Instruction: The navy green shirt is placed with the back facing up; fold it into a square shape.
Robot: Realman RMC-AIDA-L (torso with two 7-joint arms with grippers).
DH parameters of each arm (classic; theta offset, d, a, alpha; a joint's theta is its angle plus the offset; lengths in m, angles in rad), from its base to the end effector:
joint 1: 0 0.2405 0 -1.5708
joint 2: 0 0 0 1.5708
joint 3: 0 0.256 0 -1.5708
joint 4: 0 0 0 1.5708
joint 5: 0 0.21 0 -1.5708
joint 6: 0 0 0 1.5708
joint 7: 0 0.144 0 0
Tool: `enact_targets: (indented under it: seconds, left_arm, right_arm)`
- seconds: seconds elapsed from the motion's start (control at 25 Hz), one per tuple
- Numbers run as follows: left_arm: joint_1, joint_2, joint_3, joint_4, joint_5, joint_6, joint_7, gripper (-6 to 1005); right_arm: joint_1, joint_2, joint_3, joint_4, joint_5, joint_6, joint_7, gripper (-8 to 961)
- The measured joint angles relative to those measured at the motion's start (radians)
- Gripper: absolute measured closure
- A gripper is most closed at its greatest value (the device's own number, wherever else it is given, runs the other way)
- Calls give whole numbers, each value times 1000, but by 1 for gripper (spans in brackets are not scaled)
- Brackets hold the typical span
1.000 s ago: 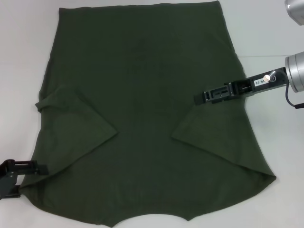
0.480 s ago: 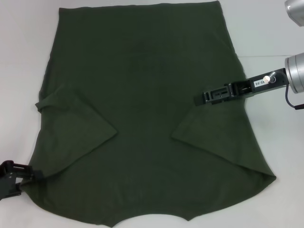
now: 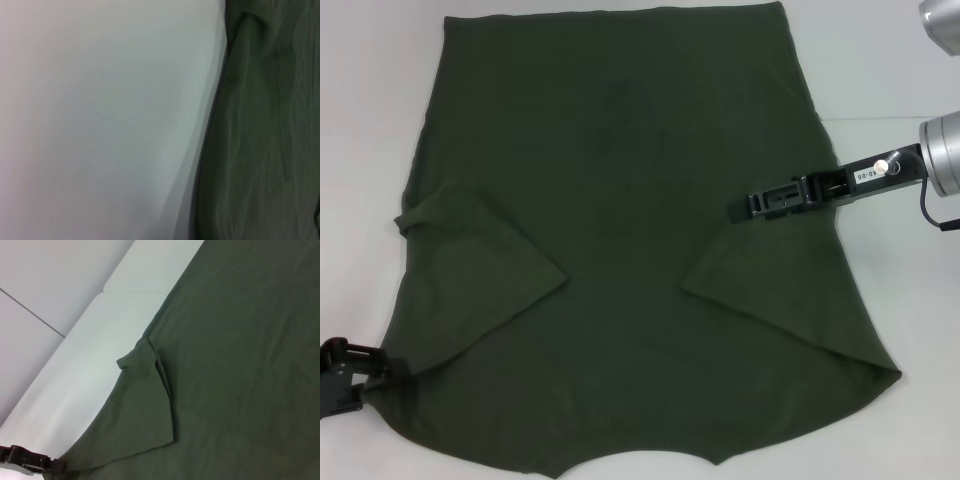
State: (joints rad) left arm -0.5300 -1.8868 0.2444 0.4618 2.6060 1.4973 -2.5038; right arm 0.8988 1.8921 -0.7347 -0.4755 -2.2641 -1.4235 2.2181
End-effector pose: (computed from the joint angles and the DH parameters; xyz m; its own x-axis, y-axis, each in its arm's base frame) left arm -0.3746 0.2985 0.0543 -0.2840 0.8975 0.3374 0.9587 0.2597 0.1162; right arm 0.2097 0.4210 0.0294 0.5117 -0.8188 -0.2601 -0.8525 -0.5215 -0.0354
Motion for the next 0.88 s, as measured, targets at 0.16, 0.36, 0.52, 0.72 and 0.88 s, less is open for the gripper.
enact_targets:
  seconds: [0.16,0.36,0.52,0.72,0.88]
  left_arm:
    - [-1,-1,9,5,-1,-4,5,721]
    - [-4,-1,12,2,-1,-5,5,831]
    - [-6,-1,18,2,-6,-5,5,919]
    - [-9,-2,18,1,-7,-5,6,977]
    - [-10,-1,18,1,-7,-5,6,991]
  right_arm:
    - [0,3,0,0,0,0,0,66]
    - [-1,3,0,0,0,1,0,66]
    - [-4,3,0,0,0,2,0,66]
    - [-5,4,0,0,1,2,0,66]
    - [-6,4,0,0,2,2,-1,66]
